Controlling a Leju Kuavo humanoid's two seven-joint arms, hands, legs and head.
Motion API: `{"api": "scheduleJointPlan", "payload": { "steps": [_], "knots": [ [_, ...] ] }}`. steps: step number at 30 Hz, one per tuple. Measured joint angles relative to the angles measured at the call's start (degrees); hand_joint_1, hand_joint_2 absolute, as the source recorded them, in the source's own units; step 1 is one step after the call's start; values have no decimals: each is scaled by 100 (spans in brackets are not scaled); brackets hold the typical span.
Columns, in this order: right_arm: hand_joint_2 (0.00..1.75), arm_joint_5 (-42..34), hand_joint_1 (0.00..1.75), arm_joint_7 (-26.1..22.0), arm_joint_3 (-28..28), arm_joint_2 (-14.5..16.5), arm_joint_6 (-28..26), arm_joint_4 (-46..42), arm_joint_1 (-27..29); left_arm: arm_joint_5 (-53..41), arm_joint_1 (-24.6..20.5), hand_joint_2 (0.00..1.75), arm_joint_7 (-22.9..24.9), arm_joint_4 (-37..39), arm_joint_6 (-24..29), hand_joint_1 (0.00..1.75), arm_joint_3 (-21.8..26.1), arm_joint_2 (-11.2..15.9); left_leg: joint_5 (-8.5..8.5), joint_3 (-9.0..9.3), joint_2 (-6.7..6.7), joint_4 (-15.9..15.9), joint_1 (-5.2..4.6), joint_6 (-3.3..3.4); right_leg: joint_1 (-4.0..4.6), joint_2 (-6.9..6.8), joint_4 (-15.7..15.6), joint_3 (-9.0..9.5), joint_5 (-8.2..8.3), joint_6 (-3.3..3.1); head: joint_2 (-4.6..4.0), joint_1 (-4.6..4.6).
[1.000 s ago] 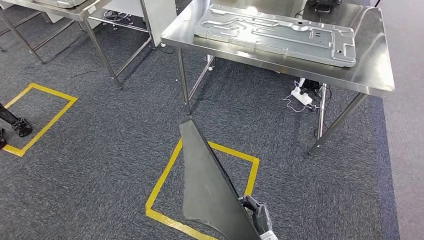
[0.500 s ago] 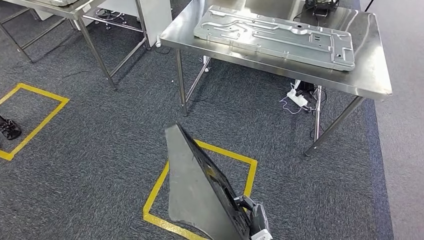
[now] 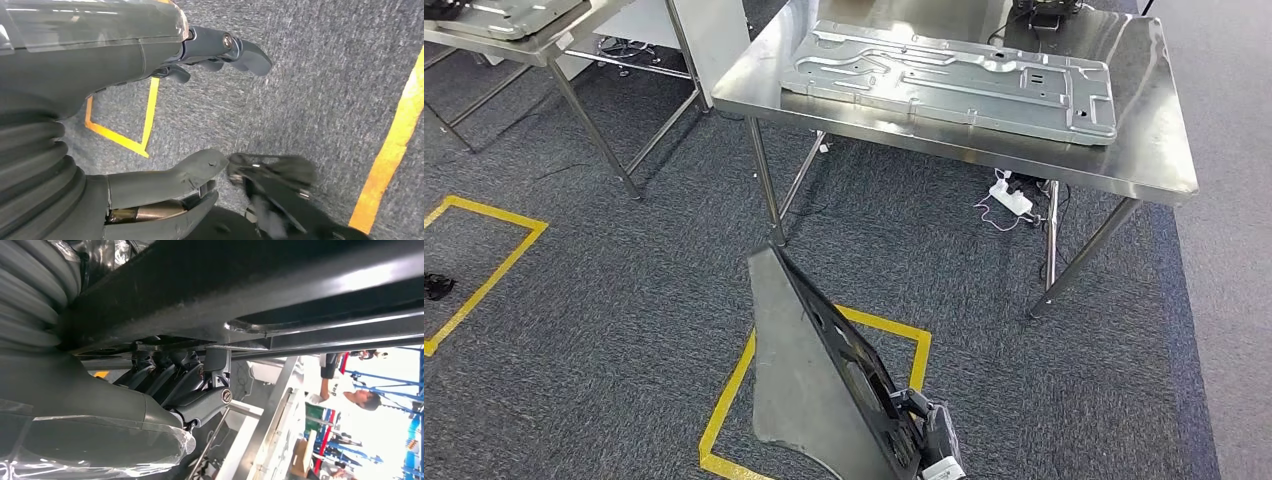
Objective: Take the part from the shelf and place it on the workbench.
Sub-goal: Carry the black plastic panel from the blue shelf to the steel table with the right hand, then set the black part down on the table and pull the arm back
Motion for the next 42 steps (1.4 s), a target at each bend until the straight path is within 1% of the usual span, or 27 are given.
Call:
{"api": "scheduleJointPlan", "payload": {
  "steps": [1,2,3,5,6,8,9,11,12,14,15,16,18,20,23,25,26,28,29,30,31,33,35,37,39,41,42],
  "knots": [
    [175,18,175,4,7,0,-6,1,-6,-2,9,175,4,0,-2,0,0,4,223,22,-1,-284,-9,27,9,17,0,85,-59,8,0,-1],
    [175,50,175,13,16,0,-20,1,-16,-3,16,175,13,0,-4,0,0,14,541,77,-1,-648,-27,73,14,25,-1,153,-121,19,1,0],
    [175,95,175,29,26,-1,-48,3,-32,-4,19,175,25,0,-10,0,0,27,747,123,-2,-950,-53,114,21,33,2,213,-179,40,0,2],
    [175,230,175,88,39,4,-137,9,-79,-7,15,175,46,0,-25,0,0,50,933,176,-19,-1247,-98,183,28,44,14,280,-266,104,0,0],
    [175,317,175,121,42,7,-195,12,-104,-8,14,175,53,0,-32,0,0,55,877,197,-27,-1267,-106,208,32,49,30,314,-272,143,0,1],
    [175,537,175,195,38,13,-322,13,-156,-11,18,175,60,1,-38,0,1,51,905,328,-36,-1350,-74,273,36,36,159,321,-250,206,0,1],
    [175,686,175,238,33,13,-399,11,-188,-13,18,175,61,1,-39,0,1,50,890,410,-35,-1394,-58,307,31,24,335,241,-236,236,0,2],
    [175,1020,175,348,7,20,-557,2,-247,-16,3,175,63,0,-41,0,2,52,838,553,-34,-1461,-44,347,1,-2,933,-127,-343,296,0,6],
    [175,1134,175,399,-13,24,-606,-4,-267,-16,-4,175,63,0,-41,0,2,54,793,607,-32,-1476,-44,353,-20,-9,1241,-372,-479,324,0,5],
    [175,1178,175,460,-55,31,-612,-19,-277,-21,-6,175,64,0,-42,0,2,54,674,744,-13,-1483,-42,341,-55,-22,1540,-753,-710,364,1,5],
    [175,1141,175,469,-72,31,-593,-31,-276,-25,1,175,64,0,-42,0,2,52,608,830,6,-1483,-41,332,-64,-35,1456,-828,-690,370,0,6],
    [175,1105,175,471,-88,31,-580,-44,-275,-31,9,175,64,0,-42,0,2,48,534,929,33,-1484,-40,321,-68,-62,1219,-832,-533,361,-1,6],
    [175,1093,175,468,-121,34,-596,-68,-274,-40,30,175,69,1,-42,0,3,38,380,1108,78,-1490,-42,276,-45,-142,608,-762,53,314,-1,2],
    [175,1179,175,464,-149,46,-645,-87,-260,-47,16,175,87,2,-38,0,4,33,249,1240,121,-1519,-45,198,9,-180,291,-703,372,240,-1,3],
    [175,1430,175,503,-173,96,-739,-149,-248,-51,-30,175,112,2,-32,0,4,33,278,1378,146,-1430,-43,89,24,-129,177,-520,303,109,0,8],
    [175,1588,175,551,-188,136,-785,-191,-274,-51,-44,175,118,2,-33,0,4,33,281,1165,79,-956,-33,56,2,-107,76,-331,244,27,-1,4],
    [175,1650,175,579,-196,153,-801,-203,-288,-51,-45,175,119,2,-35,0,3,33,193,948,41,-617,-27,42,-5,-102,39,-251,207,-1,-1,1],
    [175,1742,175,627,-211,181,-816,-209,-310,-54,-31,175,126,2,-36,0,2,31,-125,465,6,-47,-21,4,-9,-68,15,-123,106,-25,-1,1],
    [175,1776,175,646,-219,190,-818,-209,-312,-55,-15,175,130,2,-37,0,2,31,-257,280,4,66,-17,-12,-10,-42,13,-52,47,-20,-1,0],
    [175,1803,175,660,-228,197,-819,-209,-311,-56,1,175,134,2,-37,0,2,31,-287,161,4,24,-13,-20,-14,-17,13,29,-18,-9,-1,1],
    [175,1821,175,671,-238,202,-819,-209,-311,-57,14,175,136,2,-37,0,3,34,-169,112,4,-177,-9,-20,-20,4,13,118,-88,8,0,0],
    [175,1839,175,684,-253,213,-819,-208,-314,-57,35,175,136,2,-37,0,4,41,433,128,8,-787,-9,1,-28,23,21,292,-235,61,0,1],
    [175,1845,175,691,-263,226,-822,-211,-318,-57,41,175,138,2,-40,0,4,44,816,177,11,-1129,-31,78,-15,36,22,402,-371,139,0,3],
    [175,1851,175,698,-268,239,-826,-223,-324,-58,37,175,142,2,-44,0,4,43,820,246,-2,-1176,-39,180,0,46,55,472,-409,219,0,2],
    [175,1871,175,715,-274,247,-829,-236,-332,-61,35,175,148,2,-47,0,4,41,828,364,-19,-1246,-21,261,-7,29,300,417,-353,278,-1,2],
    [175,1985,175,786,-290,250,-855,-238,-350,-64,24,175,153,2,-49,0,4,42,784,498,-25,-1316,-15,330,-25,7,854,71,-423,334,-1,3],
    [175,2118,175,864,-305,251,-889,-238,-359,-67,20,175,157,2,-49,0,4,43,752,556,-27,-1341,-16,352,-31,-1,1175,-178,-549,361,-1,3]
  ]
}}
